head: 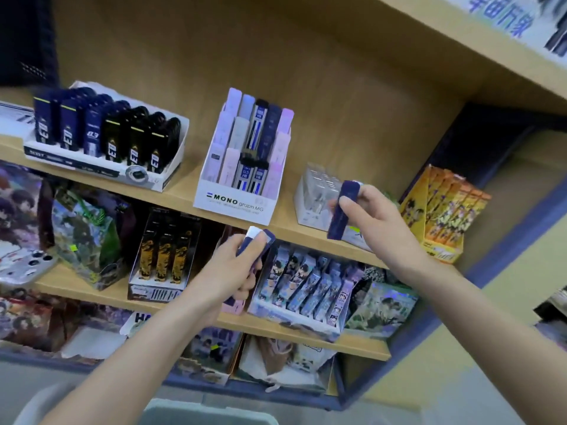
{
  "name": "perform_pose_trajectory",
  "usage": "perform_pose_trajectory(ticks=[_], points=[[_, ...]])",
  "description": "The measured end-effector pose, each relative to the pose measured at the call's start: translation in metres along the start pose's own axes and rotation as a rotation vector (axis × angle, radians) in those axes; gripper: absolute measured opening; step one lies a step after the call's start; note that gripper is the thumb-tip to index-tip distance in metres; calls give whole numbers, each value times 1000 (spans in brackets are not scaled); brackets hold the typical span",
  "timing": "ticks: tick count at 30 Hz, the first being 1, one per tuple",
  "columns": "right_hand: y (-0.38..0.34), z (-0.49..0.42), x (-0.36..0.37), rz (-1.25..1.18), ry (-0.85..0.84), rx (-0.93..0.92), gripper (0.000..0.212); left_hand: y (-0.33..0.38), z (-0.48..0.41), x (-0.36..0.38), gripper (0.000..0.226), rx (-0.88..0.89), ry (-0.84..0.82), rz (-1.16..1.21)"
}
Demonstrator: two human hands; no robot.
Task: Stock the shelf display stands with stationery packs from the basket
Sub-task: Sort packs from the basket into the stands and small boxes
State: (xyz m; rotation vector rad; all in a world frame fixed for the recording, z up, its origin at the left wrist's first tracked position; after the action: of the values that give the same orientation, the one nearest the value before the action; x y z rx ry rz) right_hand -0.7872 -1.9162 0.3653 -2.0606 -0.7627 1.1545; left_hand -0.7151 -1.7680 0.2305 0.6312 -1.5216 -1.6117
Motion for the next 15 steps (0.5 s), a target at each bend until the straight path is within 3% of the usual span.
perform_pose_trajectory(ticks=[8, 11, 13, 15], points=[[-55, -73, 7, 137, 258, -279, 21, 5, -15, -12, 30, -4, 13, 168], [-72, -97, 28, 284, 224, -385, 20, 2, -27, -24, 35, -105, 11, 267], [-71, -112, 41, 392, 176, -391, 17, 9, -40, -33, 36, -163, 45, 141], [-65, -125, 52, 510, 130, -378, 12, 17, -44, -52, 41, -105, 118, 189]])
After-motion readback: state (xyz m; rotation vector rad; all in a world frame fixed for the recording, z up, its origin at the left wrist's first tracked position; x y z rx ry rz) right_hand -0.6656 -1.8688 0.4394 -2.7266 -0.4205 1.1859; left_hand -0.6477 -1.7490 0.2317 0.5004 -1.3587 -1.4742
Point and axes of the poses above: each hand's wrist, its own z-axis away from the middle knuckle, its own x-axis out of the palm, y = z × x, the point moved 9 cm from there along -z, towards the middle knuckle, and after that the axes turned 5 degrees about -x, right-handed, at the moved point
